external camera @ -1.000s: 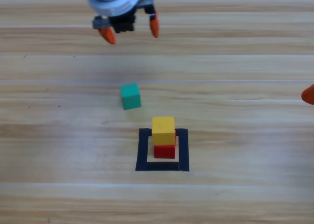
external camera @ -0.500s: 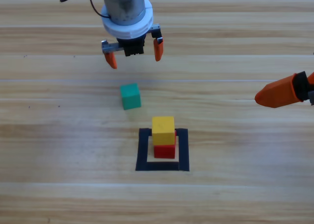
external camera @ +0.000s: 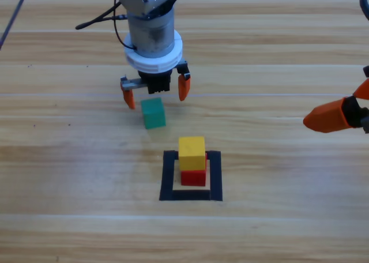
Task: Stack the blocks in the rectangular block: red at the bottom, yellow in the middle, green on top
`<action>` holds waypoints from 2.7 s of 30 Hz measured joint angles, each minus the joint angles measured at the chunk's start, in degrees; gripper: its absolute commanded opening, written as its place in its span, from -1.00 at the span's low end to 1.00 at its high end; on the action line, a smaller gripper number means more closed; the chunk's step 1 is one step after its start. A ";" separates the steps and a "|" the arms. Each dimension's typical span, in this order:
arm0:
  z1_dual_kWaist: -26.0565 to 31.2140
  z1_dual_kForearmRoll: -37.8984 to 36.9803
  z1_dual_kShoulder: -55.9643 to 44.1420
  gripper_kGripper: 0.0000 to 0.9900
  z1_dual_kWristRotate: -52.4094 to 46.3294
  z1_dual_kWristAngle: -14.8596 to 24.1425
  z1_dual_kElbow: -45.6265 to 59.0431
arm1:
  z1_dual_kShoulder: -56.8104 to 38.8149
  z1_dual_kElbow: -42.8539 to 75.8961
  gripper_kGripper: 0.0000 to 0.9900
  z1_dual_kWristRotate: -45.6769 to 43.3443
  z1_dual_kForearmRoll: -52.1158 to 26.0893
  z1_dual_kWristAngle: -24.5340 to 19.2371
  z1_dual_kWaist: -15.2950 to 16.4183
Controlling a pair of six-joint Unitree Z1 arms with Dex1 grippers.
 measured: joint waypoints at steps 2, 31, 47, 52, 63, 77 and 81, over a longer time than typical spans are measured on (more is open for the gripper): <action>-0.02 0.00 0.19 1.00 -0.04 -0.05 0.00 | 0.00 0.04 1.00 -2.01 0.00 1.77 0.00; 0.53 -2.06 3.41 0.96 0.92 -2.41 0.00 | 0.00 2.52 1.00 -3.78 -2.40 5.13 0.15; 1.31 -2.45 3.70 0.77 1.22 -2.56 0.00 | 0.00 2.55 1.00 -3.84 -2.41 5.13 0.15; 1.31 -2.71 4.72 0.72 1.22 -2.57 -0.05 | 0.00 2.56 1.00 -3.84 -2.41 5.13 0.15; 1.31 -3.06 4.73 -0.01 1.81 -2.67 -0.05 | 0.00 2.56 1.00 -4.11 -2.41 5.13 0.15; 1.31 -3.37 3.06 -1.00 14.66 -2.97 -0.17 | 0.00 2.69 1.00 -4.16 -2.41 5.13 0.15; 1.34 -3.17 -1.53 -1.00 23.04 -5.81 -0.46 | 0.00 2.69 1.00 -4.16 -2.41 5.13 0.15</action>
